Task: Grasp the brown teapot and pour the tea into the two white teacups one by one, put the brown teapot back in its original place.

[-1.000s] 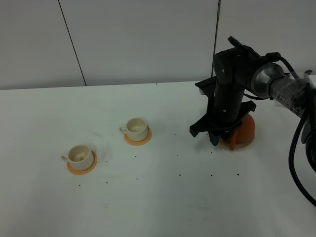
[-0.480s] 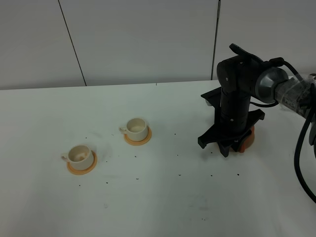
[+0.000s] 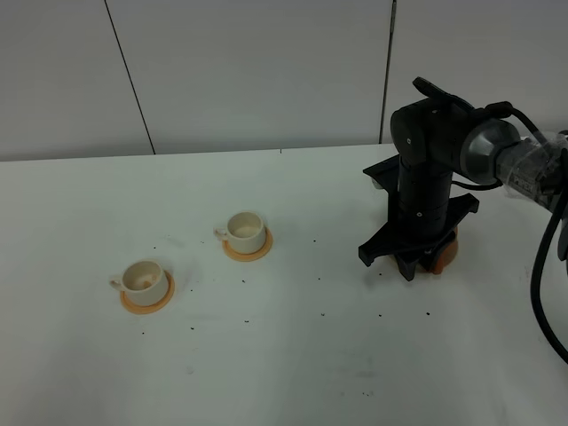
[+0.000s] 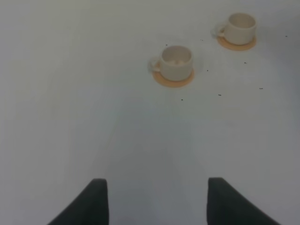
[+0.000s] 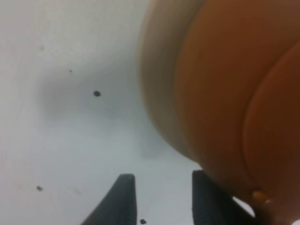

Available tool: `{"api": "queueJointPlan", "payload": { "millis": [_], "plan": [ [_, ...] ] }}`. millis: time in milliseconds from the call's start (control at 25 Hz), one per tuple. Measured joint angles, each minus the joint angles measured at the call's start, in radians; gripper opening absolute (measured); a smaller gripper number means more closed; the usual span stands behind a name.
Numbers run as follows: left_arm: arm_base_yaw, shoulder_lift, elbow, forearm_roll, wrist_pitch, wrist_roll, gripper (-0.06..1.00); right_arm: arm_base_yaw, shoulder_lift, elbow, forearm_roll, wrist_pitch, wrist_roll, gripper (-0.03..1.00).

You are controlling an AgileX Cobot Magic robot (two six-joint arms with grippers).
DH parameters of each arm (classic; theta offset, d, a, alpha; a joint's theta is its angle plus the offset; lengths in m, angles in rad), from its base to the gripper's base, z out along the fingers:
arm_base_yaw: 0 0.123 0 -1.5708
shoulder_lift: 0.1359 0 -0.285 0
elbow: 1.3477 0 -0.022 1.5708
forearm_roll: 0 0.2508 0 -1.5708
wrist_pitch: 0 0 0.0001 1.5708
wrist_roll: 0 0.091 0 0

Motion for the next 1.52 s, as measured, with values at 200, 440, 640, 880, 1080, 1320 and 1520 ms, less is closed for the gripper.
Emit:
{"api": "queueJointPlan", "payload": {
  "millis": [200,440,640,880,1080,1320,1520],
  "plan": [
    [0.0,0.0,0.0,0.0,0.0,0.0,0.53,0.0,0.0,0.001,-0.008,0.001,0.0,0.28],
    [0.0,0.0,0.0,0.0,0.0,0.0,0.53,0.0,0.0,0.006,-0.02,0.006,0.014,0.28],
    [0.0,0.0,0.0,0.0,0.0,0.0,0.53,0.0,-0.001,0.034,-0.027,0.002,0.023,0.28],
    [0.0,0.0,0.0,0.0,0.0,-0.002,0.53,0.008,-0.057,0.035,0.0,0.001,0.036,0.28],
    [0.0,0.0,0.0,0.0,0.0,-0.001,0.53,0.022,-0.161,0.035,0.028,0.0,0.05,0.28],
    [0.0,0.0,0.0,0.0,0.0,-0.001,0.53,0.0,-0.184,0.035,-0.004,0.0,0.166,0.28],
    [0.0,0.0,0.0,0.0,0.0,-0.001,0.53,-0.026,-0.16,0.035,-0.009,0.0,0.217,0.28]
  ]
}}
